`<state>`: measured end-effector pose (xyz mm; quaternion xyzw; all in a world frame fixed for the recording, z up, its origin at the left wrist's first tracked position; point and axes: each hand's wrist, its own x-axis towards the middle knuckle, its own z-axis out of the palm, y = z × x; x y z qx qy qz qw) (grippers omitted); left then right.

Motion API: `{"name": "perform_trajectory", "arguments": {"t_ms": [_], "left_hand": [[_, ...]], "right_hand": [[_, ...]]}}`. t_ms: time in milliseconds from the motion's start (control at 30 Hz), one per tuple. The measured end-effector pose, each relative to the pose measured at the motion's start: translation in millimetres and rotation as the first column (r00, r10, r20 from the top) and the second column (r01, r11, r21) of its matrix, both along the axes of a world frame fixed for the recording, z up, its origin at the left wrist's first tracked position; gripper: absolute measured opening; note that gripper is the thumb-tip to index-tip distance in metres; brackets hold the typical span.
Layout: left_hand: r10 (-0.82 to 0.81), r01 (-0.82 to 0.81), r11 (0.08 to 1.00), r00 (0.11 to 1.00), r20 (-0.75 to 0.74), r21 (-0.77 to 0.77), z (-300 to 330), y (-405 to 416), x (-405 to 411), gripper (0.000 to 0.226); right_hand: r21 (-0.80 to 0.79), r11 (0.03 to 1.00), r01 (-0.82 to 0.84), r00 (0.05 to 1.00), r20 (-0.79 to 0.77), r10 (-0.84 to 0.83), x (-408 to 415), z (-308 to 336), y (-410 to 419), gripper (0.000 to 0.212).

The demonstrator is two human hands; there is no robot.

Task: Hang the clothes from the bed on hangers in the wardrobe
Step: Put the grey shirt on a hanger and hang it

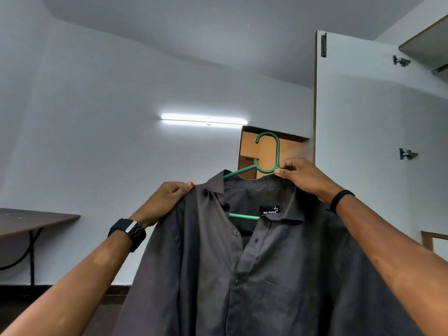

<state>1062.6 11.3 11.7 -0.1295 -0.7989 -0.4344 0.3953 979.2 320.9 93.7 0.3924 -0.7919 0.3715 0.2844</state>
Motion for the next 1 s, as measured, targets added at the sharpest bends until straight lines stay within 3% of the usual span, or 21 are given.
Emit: {"name": "perform_trajectory", "arguments": {"t_ms": [133, 233, 300, 367, 467, 567, 700, 833, 933, 1000], "left_hand": [[0.089, -0.066, 0.988, 0.982, -0.165, 0.141, -2.6, -2.9, -6.0, 0.066], [0.051, 0.004, 0.953, 0.983, -0.175, 0.303, -7.1, -11.2, -6.6, 0.059], [-0.010, 0.067, 0.908, 0.990, -0.138, 0.413, -10.0, -19.3, -8.6, 0.066], [-0.038, 0.059, 0.928, 0.997, -0.065, 0.368, -11.7, -22.7, -10.1, 0.067], [0.028, -0.030, 0.984, 1.000, 0.010, 0.178, -1.4, -18.3, -7.4, 0.063], [-0.002, -0.005, 0.987, 0.999, 0.046, 0.160, 24.4, -7.2, -0.2, 0.057], [0.035, 0.018, 0.987, 0.946, 0.322, -0.161, 53.5, 21.3, 5.5, 0.067], [-0.166, 0.209, 0.978, 0.784, 0.599, -0.002, 67.3, 43.8, 8.1, 0.064], [-0.228, 0.276, 0.961, 0.772, 0.593, 0.011, 74.6, 51.1, 5.4, 0.052], [-0.250, 0.249, 0.966, 0.838, 0.484, 0.068, 75.3, 57.7, 1.6, 0.039]], "right_hand": [[-0.030, 0.999, 0.022, 0.999, -0.039, -0.024, 2.1, 4.9, -8.9, 0.019], [-0.007, 0.995, 0.099, 0.991, -0.095, -0.099, 4.6, 8.5, -9.7, 0.016], [-0.005, 0.985, 0.171, 0.977, -0.128, -0.170, 5.5, 9.1, -9.0, 0.015], [-0.045, 0.984, 0.175, 0.975, -0.131, -0.180, 6.5, 7.0, -9.2, 0.015], [-0.110, 0.987, 0.120, 0.987, -0.094, -0.130, 7.6, 3.3, -6.3, 0.012], [-0.069, 0.995, 0.077, 0.995, -0.053, -0.081, 5.2, -2.1, -2.6, 0.008], [-0.083, 0.997, -0.007, 1.000, -0.017, 0.005, 2.5, -10.0, -7.5, 0.009], [-0.087, 0.996, -0.027, 0.999, -0.022, 0.025, 3.7, -12.4, -11.5, 0.006], [-0.075, 0.997, 0.018, 1.000, 0.008, -0.017, 1.8, -13.9, -8.7, 0.008], [-0.135, 0.991, 0.021, 0.998, 0.056, -0.013, 0.0, -13.9, -3.4, 0.010]]}}
